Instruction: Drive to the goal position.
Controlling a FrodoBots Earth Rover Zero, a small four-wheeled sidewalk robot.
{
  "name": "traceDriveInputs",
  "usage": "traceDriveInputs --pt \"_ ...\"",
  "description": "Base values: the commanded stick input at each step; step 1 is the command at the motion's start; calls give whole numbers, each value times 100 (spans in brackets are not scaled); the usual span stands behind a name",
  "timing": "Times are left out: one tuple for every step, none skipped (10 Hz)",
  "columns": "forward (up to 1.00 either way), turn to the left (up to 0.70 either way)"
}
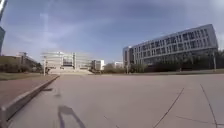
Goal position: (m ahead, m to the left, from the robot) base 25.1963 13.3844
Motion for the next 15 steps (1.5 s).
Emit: traceDriveInputs --pt "70 0" --pt "70 0" --pt "70 0" --pt "70 0" --pt "70 0" --pt "70 0" --pt "70 19" --pt "70 35" --pt "70 21" --pt "70 0" --pt "70 0" --pt "70 0" --pt "70 0" --pt "70 0" --pt "70 0"
